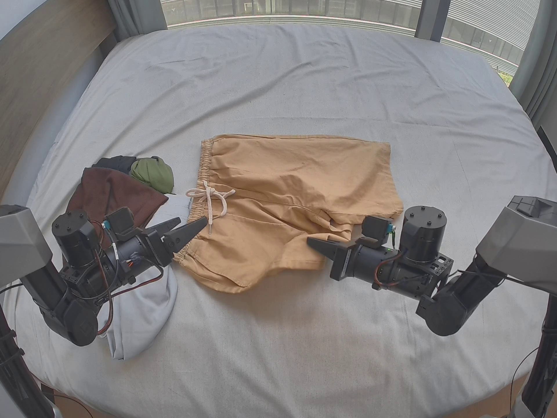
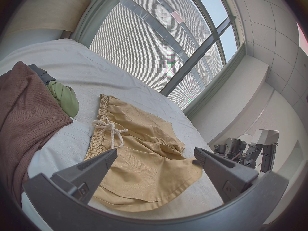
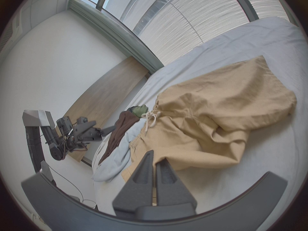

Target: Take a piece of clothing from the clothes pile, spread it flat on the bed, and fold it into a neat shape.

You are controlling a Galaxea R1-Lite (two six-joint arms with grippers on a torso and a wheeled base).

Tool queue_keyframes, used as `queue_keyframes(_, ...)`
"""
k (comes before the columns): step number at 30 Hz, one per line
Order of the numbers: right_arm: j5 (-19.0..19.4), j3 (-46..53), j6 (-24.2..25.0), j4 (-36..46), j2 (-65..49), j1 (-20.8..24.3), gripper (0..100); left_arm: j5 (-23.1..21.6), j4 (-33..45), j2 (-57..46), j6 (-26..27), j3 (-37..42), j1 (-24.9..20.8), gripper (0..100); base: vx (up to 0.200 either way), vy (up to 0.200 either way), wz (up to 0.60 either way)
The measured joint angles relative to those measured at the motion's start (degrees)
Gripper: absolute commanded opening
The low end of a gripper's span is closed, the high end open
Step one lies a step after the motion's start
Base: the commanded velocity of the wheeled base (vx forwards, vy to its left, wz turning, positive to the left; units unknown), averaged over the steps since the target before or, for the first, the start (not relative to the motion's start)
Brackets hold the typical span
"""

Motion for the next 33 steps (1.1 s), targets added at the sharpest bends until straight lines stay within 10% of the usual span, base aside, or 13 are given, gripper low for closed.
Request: queue_keyframes(33,-0.09,-34.67,1.61,10.51,14.12,-1.32,0,0.12,-0.02,1.11,0.11,-0.46,-0.2,100,0.0,0.0,0.0)
